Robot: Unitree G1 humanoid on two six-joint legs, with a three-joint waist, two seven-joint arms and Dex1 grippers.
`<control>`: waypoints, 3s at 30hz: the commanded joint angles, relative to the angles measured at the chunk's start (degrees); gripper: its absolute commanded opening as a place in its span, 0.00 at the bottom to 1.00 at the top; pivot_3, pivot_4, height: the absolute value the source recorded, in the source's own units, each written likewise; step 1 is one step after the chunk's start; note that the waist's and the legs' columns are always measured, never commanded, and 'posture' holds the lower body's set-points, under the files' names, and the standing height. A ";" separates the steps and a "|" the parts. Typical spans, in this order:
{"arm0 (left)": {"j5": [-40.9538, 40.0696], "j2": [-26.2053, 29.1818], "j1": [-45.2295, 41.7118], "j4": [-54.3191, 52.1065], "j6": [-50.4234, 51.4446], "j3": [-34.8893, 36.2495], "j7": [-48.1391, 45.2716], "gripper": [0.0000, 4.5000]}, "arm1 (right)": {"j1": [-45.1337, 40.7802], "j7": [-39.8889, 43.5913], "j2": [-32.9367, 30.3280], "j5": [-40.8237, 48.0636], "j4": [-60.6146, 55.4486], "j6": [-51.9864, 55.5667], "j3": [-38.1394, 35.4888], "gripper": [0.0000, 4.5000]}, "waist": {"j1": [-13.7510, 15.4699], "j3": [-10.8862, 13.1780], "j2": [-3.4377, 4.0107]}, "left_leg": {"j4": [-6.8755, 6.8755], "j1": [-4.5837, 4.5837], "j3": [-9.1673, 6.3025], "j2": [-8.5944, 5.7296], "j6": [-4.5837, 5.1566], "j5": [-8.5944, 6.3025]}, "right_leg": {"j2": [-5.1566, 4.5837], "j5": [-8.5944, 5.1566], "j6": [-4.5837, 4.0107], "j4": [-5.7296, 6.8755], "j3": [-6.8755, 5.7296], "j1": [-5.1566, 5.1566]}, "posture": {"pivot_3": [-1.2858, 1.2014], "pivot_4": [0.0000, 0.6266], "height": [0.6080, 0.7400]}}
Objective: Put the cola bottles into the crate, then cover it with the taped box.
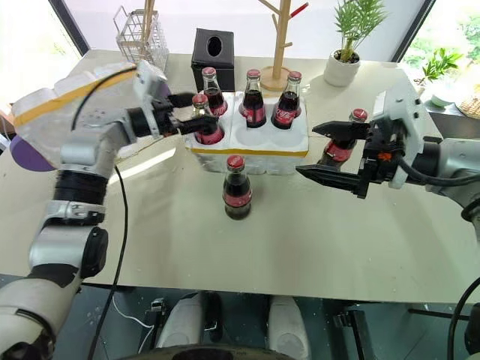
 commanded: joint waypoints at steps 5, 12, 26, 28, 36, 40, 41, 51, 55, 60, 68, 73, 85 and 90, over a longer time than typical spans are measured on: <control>-12.63 19.29 14.35 -25.75 13.80 4.14 -12.45 1.00 | 2.05 -3.35 5.80 -6.45 -2.86 -3.55 7.58 1.00 | -1.27 -0.06 0.07 | -0.03 0.15 -0.02 0.02 -0.07 0.04 | -0.01 -0.01 0.00 0.08 0.03 0.07 | 0.52 0.24 1.00; -10.49 24.07 31.32 -38.28 8.40 3.82 -11.32 1.00 | 0.68 -4.14 15.57 -12.42 1.81 -7.03 16.97 1.00 | -0.56 -0.05 0.00 | -0.06 0.35 -0.01 0.03 -0.08 0.03 | -0.04 -0.14 -0.23 -0.03 0.03 0.32 | 0.52 0.24 1.00; -10.02 21.74 32.14 -36.83 6.22 2.29 -5.95 1.00 | -6.18 -0.26 28.12 -19.34 13.80 -10.71 27.28 1.00 | -0.97 -0.08 -0.03 | -0.12 0.34 0.00 0.02 -0.06 0.02 | 0.04 -0.04 -0.06 -0.01 0.02 0.28 | 0.52 0.24 1.00; -10.71 21.24 31.46 -36.47 6.68 2.30 -5.74 1.00 | -7.61 -0.71 30.29 -20.54 16.12 -11.28 28.13 1.00 | -1.01 -0.08 -0.03 | -0.11 0.35 0.01 0.02 -0.06 0.03 | 0.04 -0.04 -0.06 -0.01 0.02 0.28 | 0.52 0.24 1.00; -11.59 21.04 30.07 -36.61 7.11 1.96 -4.68 1.00 | -9.63 -0.36 33.99 -22.44 18.70 -11.51 28.16 0.71 | -0.89 -0.09 -0.02 | -0.11 0.32 0.03 0.01 -0.07 0.03 | 0.00 -0.03 -0.05 -0.01 0.02 0.27 | 0.52 0.24 1.00; -12.58 20.84 29.59 -36.57 7.78 3.11 -3.70 1.00 | -10.92 0.20 33.25 -15.49 14.13 -6.03 22.81 0.63 | -0.91 -0.07 0.00 | -0.12 0.32 0.02 0.02 -0.07 0.03 | 0.01 -0.03 -0.05 0.01 0.02 0.25 | 0.52 0.24 1.00; -12.83 20.78 29.30 -36.27 7.85 3.41 -3.39 1.00 | -12.02 0.38 32.92 -13.34 13.24 -4.51 21.11 0.63 | -0.92 -0.07 0.01 | -0.12 0.30 0.02 0.02 -0.07 0.03 | 0.01 -0.03 -0.05 0.01 0.02 0.24 | 0.52 0.24 1.00; -13.95 17.33 24.96 -33.57 7.89 3.24 0.72 1.00 | -33.49 -4.74 32.77 -20.03 30.30 -9.75 17.07 0.63 | -1.00 -0.03 0.04 | -0.16 0.20 0.03 0.03 -0.13 0.07 | 0.05 -0.03 -0.18 0.29 0.02 -0.05 | 0.52 0.24 1.00; -13.49 17.00 25.01 -33.82 7.36 3.02 0.86 1.00 | -35.72 -4.91 34.39 -25.45 38.02 -14.99 19.57 0.63 | -1.04 -0.02 0.05 | -0.14 0.06 0.08 0.00 -0.14 0.07 | 0.00 -0.03 -0.18 0.29 0.02 -0.15 | 0.52 0.24 1.00; -13.75 16.54 25.06 -34.40 7.49 3.44 1.75 1.00 | -34.95 -5.94 37.62 -30.88 43.04 -19.83 22.43 0.63 | -1.20 -0.02 0.06 | -0.14 -0.01 0.07 0.04 -0.50 0.29 | 0.05 -0.04 -0.18 0.38 0.03 -0.27 | 0.52 0.24 1.00; -13.75 15.92 25.14 -35.28 7.38 2.96 2.60 1.00 | -32.50 -9.56 41.61 -37.67 49.99 -20.59 25.49 0.74 | -1.33 -0.05 0.02 | -0.14 0.06 0.07 0.04 -0.64 0.37 | 0.02 -0.04 -0.19 0.56 0.04 -0.27 | 0.52 0.24 1.00; -13.86 14.56 23.43 -34.63 7.41 1.78 2.40 1.00 | -31.35 -10.05 41.39 -35.06 43.12 -16.41 22.42 0.99 | -1.34 -0.05 0.03 | -0.14 0.14 0.04 0.04 -0.64 0.37 | 0.02 -0.05 -0.21 0.62 0.04 -0.23 | 0.52 0.24 1.00; -13.16 9.85 18.81 -31.33 6.32 -2.66 0.68 1.00 | -13.37 -12.50 25.40 -7.95 -3.22 20.53 0.79 0.99 | -0.62 -0.05 0.02 | -0.15 0.04 -0.07 0.02 -0.39 0.22 | 0.01 -0.07 -0.23 0.56 0.00 -0.24 | 0.52 0.24 1.00; -12.38 8.25 15.98 -28.50 5.15 -5.65 -2.44 1.00 | -3.84 -18.15 22.25 0.36 -11.86 29.40 -9.73 0.99 | -1.03 -0.05 0.02 | -0.15 0.14 -0.06 0.03 -0.38 0.21 | 0.04 -0.07 -0.26 0.59 0.03 -0.22 | 0.52 0.24 1.00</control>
